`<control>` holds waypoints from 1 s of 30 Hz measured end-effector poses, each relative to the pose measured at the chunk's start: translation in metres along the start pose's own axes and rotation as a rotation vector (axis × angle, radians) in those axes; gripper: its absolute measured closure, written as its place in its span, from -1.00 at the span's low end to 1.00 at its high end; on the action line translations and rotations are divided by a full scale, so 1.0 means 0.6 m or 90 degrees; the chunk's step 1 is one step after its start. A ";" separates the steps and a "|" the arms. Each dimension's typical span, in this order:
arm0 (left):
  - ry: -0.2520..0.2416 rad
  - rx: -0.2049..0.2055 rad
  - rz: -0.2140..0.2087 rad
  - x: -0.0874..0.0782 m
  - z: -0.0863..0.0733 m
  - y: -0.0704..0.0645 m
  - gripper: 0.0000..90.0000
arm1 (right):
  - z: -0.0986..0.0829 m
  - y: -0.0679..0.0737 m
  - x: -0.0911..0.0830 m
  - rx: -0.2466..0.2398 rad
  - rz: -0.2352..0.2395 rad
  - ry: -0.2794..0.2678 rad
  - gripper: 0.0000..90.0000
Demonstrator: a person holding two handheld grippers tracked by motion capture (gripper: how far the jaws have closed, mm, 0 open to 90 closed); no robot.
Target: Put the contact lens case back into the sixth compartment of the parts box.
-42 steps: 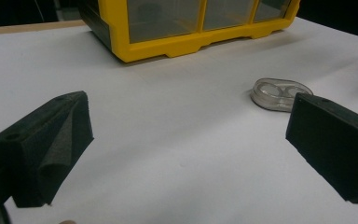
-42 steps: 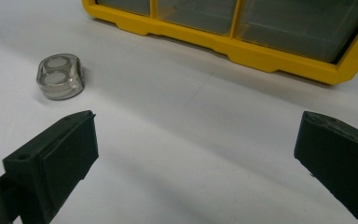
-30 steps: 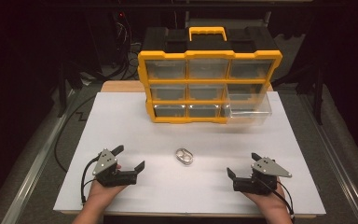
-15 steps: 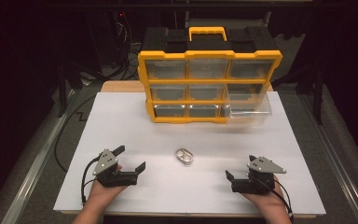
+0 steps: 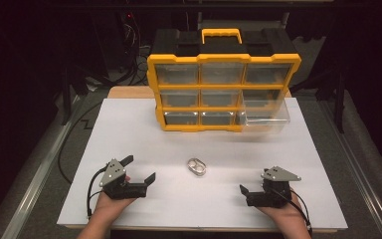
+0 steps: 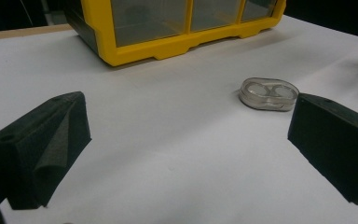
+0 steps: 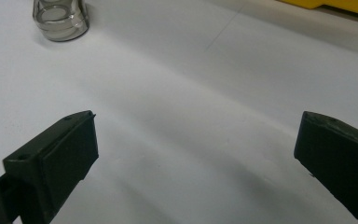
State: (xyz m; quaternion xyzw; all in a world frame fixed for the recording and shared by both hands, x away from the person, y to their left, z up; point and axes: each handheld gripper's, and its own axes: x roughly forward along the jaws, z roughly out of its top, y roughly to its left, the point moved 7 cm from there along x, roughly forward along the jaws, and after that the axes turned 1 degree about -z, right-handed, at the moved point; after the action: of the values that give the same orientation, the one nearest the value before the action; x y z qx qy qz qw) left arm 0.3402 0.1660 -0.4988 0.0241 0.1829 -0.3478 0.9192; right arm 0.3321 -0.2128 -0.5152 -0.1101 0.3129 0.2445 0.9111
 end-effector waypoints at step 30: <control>-0.003 -0.002 -0.008 0.000 0.000 -0.002 -0.99 | 0.064 0.106 0.061 -0.069 0.127 0.000 -1.00</control>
State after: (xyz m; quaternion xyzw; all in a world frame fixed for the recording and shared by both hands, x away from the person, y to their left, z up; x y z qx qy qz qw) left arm 0.3396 0.1652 -0.4989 0.0207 0.1816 -0.3533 0.9175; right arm 0.3442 -0.1307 -0.5113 -0.1275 0.3090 0.3506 0.8749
